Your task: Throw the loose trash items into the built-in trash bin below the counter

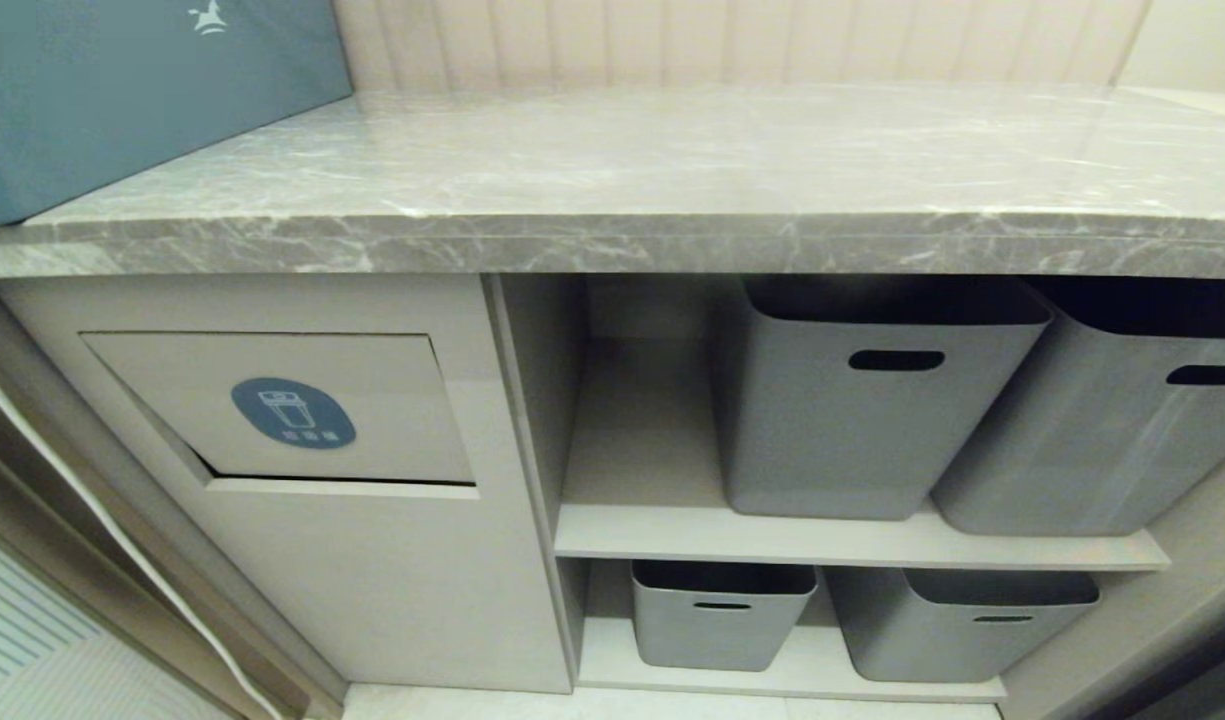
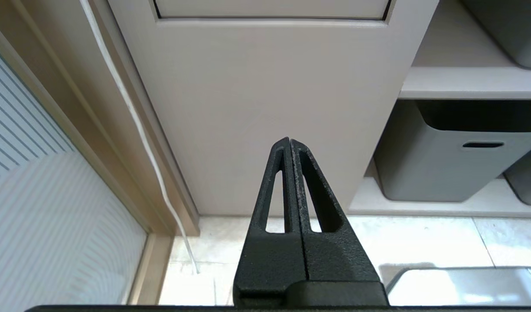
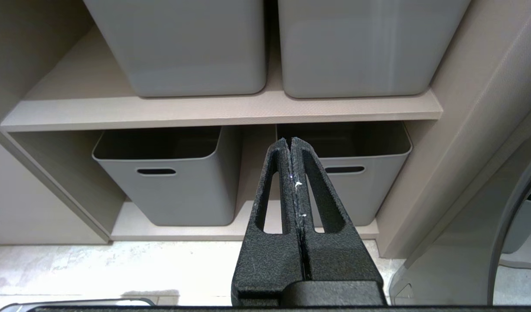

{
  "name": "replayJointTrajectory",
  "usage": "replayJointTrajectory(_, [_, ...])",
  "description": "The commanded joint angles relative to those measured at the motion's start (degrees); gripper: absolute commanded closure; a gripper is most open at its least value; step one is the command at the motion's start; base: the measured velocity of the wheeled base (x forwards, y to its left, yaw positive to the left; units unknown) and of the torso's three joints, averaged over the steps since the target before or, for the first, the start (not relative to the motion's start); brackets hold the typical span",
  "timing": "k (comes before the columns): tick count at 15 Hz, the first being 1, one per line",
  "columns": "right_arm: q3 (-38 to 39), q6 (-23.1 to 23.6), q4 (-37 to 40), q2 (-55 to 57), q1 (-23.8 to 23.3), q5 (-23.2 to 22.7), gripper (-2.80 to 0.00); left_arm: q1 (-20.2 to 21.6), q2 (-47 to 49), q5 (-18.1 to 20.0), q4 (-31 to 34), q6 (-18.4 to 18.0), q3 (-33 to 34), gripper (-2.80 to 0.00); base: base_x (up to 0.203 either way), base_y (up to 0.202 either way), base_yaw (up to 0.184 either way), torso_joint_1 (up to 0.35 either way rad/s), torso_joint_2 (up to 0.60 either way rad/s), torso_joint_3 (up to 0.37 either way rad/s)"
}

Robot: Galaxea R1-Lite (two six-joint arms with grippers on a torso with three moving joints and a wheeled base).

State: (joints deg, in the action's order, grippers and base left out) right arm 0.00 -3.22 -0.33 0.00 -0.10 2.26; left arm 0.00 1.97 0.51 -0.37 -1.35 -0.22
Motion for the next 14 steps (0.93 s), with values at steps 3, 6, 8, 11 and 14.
replayJointTrajectory(3, [0.09, -0.03, -0.02, 0.00, 0.01, 0.03, 0.00, 0.00, -1.80, 0.02, 0.19, 0.21, 0.31, 0.00, 0.000, 0.000, 0.000, 0.000, 0.00, 0.000])
replayJointTrajectory(6, [0.09, -0.03, -0.02, 0.09, 0.01, 0.03, 0.00, 0.00, -1.80, 0.19, 0.10, -0.97, 0.31, 0.00, 0.000, 0.000, 0.000, 0.000, 0.00, 0.000])
replayJointTrajectory(8, [0.09, -0.03, -0.02, 0.05, 0.01, 0.03, 0.00, 0.00, -1.80, 0.19, 0.10, -1.46, 0.31, 0.00, 0.000, 0.000, 0.000, 0.000, 0.00, 0.000])
replayJointTrajectory(11, [0.09, 0.23, -0.02, 0.09, 0.01, -0.15, 0.00, 0.00, -1.80, 0.19, 0.10, -1.26, 0.31, 0.00, 0.000, 0.000, 0.000, 0.000, 0.00, 0.000])
replayJointTrajectory(14, [0.09, -0.03, -0.02, 0.00, 0.01, 0.03, 0.00, 0.00, -1.80, 0.19, 0.10, -1.19, 0.34, 0.00, 0.000, 0.000, 0.000, 0.000, 0.00, 0.000])
